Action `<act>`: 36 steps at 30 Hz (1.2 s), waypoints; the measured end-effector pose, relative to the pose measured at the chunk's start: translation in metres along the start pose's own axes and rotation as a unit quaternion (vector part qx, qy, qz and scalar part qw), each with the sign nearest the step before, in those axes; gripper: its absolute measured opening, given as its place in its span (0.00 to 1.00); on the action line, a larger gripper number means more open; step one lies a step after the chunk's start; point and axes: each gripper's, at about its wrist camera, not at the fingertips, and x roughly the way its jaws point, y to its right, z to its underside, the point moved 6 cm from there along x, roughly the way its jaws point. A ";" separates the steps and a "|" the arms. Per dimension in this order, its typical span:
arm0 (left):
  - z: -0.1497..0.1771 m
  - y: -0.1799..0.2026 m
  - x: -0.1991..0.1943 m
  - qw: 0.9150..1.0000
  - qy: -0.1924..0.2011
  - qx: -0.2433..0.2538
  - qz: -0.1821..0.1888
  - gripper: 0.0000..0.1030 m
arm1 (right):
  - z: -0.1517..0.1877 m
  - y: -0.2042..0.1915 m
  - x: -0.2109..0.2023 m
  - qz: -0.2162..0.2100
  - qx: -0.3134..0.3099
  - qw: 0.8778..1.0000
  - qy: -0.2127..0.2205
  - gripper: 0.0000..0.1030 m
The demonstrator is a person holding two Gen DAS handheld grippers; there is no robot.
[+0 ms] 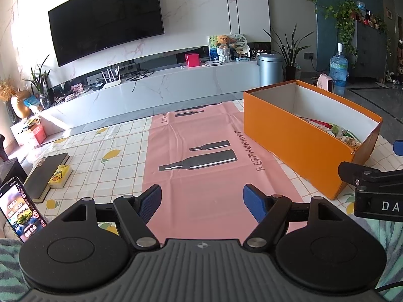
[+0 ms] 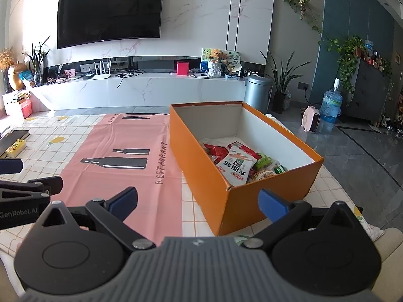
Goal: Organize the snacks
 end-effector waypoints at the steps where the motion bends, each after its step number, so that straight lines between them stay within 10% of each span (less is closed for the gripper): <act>1: 0.000 0.000 0.000 1.000 0.000 -0.001 0.000 0.84 | 0.000 0.000 0.000 0.000 0.000 1.000 0.000 0.96; 36: 0.000 -0.002 -0.008 1.000 0.009 -0.008 -0.009 0.85 | 0.000 -0.002 -0.003 -0.002 0.001 1.000 -0.001 0.96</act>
